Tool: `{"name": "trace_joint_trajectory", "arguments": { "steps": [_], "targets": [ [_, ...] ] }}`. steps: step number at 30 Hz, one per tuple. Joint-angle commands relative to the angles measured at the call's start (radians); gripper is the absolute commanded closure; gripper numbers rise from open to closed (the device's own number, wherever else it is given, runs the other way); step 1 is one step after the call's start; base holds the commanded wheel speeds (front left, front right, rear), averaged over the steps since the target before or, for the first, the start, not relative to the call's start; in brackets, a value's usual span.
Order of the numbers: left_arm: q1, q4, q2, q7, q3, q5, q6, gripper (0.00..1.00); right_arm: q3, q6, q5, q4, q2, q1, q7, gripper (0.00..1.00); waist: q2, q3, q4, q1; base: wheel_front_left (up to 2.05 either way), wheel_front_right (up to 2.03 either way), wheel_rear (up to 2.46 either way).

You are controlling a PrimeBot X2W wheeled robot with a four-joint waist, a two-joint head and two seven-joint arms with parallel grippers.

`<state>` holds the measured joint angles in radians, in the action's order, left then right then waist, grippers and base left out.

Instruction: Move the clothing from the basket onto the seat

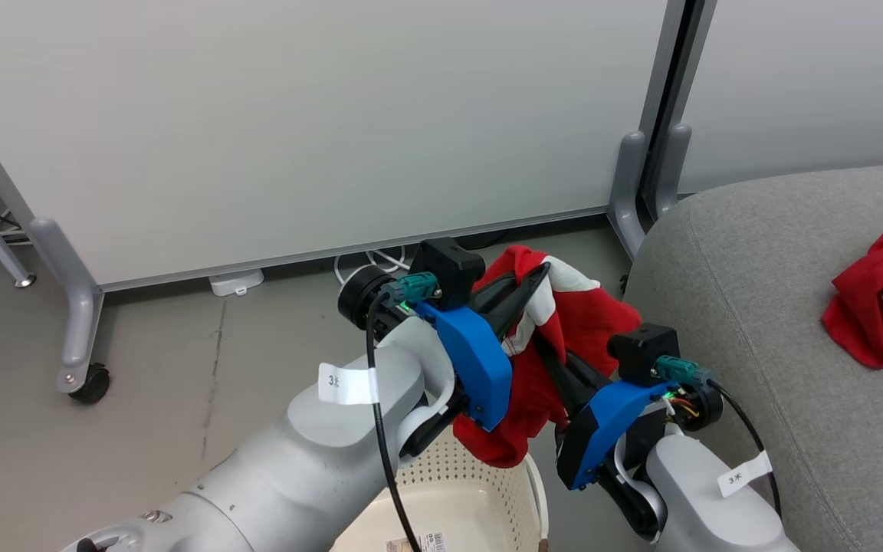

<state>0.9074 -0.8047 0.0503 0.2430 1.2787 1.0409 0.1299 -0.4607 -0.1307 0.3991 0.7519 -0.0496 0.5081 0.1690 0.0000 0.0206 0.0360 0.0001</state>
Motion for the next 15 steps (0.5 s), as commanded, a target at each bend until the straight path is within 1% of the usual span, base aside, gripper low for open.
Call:
{"name": "trace_joint_trajectory", "arguments": {
  "steps": [1,7,8,9,10,15],
  "targets": [
    [-0.003,-0.001,0.0,0.002,0.004,0.007,0.001,1.0,-0.003,0.0,0.006,0.005,-0.002,0.013,0.006,1.0,0.0,0.0,0.0,-0.0001,0.0,0.0,0.0],
    [-0.004,-0.001,0.0,0.003,0.004,0.011,0.001,1.0,-0.012,0.0,0.016,0.013,-0.002,0.017,0.012,1.0,0.0,0.0,-0.002,-0.0001,0.0,0.0,0.0],
    [-0.006,-0.001,0.0,0.003,0.004,0.012,0.001,0.85,-0.013,0.0,0.017,0.015,-0.002,0.018,0.014,1.0,0.0,0.0,-0.003,-0.0001,0.0,0.0,0.0],
    [-0.007,-0.001,0.0,0.001,0.004,0.012,0.001,0.3,-0.013,0.0,0.017,0.016,-0.002,0.018,0.016,1.0,0.0,0.0,-0.003,-0.0001,0.0,0.0,0.0],
    [-0.009,-0.001,0.0,-0.001,0.004,0.011,0.001,0.0,-0.013,0.0,0.018,0.016,-0.002,0.02,0.017,1.0,0.0,0.0,-0.004,-0.0001,0.0,0.0,0.0],
    [-0.026,-0.021,0.0,0.009,0.003,0.0,0.001,0.0,-0.006,0.0,0.018,0.021,-0.002,0.028,0.024,1.0,0.0,-0.003,-0.007,-0.0001,0.0,0.0,0.0]
  ]
}}
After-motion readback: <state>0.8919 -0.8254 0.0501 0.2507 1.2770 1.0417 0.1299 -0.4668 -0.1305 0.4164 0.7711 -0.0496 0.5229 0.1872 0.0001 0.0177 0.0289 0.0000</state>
